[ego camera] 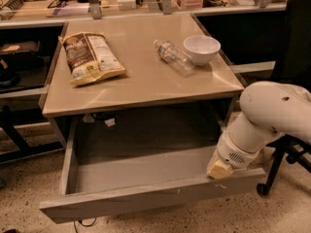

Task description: Open top drawer

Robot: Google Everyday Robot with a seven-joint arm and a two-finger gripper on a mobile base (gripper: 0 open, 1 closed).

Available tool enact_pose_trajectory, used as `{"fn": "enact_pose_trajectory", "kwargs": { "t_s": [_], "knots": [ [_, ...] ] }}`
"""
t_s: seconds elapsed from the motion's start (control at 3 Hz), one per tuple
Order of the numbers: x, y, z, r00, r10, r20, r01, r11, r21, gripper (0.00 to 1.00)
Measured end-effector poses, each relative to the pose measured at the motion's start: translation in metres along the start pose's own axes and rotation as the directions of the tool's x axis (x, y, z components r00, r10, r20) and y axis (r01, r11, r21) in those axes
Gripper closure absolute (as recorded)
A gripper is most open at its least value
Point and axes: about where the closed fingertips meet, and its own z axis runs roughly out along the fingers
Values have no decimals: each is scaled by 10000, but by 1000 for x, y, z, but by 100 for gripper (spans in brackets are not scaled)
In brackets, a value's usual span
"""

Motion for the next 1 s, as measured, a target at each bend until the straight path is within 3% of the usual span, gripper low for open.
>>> {"fn": "enact_pose_trajectory", "kwargs": {
  "t_s": [0.33,0.67,1.0],
  "knots": [
    [16,20,-4,9996,272,-119,-274,9995,-167,100],
    [47,56,-13,9960,825,-356,-839,9957,-400,100],
    [52,60,-14,9950,913,-401,-929,9949,-391,81]
  ]
}}
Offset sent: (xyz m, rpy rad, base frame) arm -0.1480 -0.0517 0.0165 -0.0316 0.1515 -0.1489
